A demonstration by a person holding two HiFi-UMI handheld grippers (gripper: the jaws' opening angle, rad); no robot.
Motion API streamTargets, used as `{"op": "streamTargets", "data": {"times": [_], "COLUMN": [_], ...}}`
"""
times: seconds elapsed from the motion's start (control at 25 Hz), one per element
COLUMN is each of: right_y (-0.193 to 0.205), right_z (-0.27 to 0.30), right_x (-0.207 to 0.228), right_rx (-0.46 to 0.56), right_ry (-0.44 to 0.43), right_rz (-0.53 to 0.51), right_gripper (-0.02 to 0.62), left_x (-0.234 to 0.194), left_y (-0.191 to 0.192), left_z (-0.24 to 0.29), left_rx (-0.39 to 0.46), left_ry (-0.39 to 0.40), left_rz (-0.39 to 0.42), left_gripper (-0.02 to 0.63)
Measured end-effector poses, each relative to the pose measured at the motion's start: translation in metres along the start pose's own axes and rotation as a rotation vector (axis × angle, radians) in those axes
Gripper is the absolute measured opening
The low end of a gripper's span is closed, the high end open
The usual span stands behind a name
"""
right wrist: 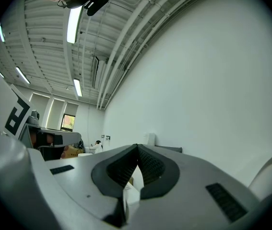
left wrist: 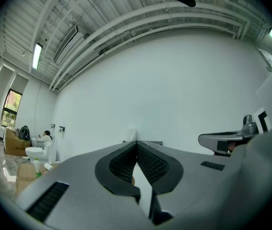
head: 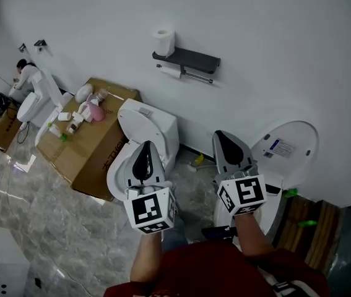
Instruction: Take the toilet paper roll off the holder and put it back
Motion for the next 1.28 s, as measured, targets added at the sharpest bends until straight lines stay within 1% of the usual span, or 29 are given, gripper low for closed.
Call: {"op": "streamTargets", "data": {"times": [0.16, 0.44, 0.72, 1.0, 1.28], "right_y": [0.008, 0.015, 0.020, 0.024, 0.022], "right_z": [0.045, 0.144, 0.230, 0.275, 0.297], "right_x": [0.006, 0.017, 0.018, 0.027, 0.051], "right_rx": [0.004, -0.012, -0.015, -0.020, 0.000], "right_ry": [0.019, 0.066, 0.114, 0.159, 0.188], "right_rz": [0.008, 0.008, -0.003, -0.038, -0.034], "right_gripper": [0.008, 0.008, 0.008, 0.008, 0.008], "left_x": [-0.019, -0.060, -0.099, -0.115, -0.107], "left_y": [0.005, 0.014, 0.022, 0.027, 0.029], "left_z": [0.046, 0.144, 0.229, 0.287, 0.324], "left_rx": [0.011, -0.002, 0.004, 0.013, 0.016], "left_ry": [0.027, 0.091, 0.148, 0.214, 0.242], "left_rz": [0.000, -0.012, -0.028, -0.035, -0.022], "left_gripper": [0.015, 0.015, 0.017, 0.015, 0.015]}}
Point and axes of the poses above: the fingertips, and each gripper's own axes: z forward along the fingers, x to its right, y out of its underside, the point moved 4 cm from there along -z, backward along the fingers, and after that the axes turned 6 degrees about z, right-handed, at the moved point
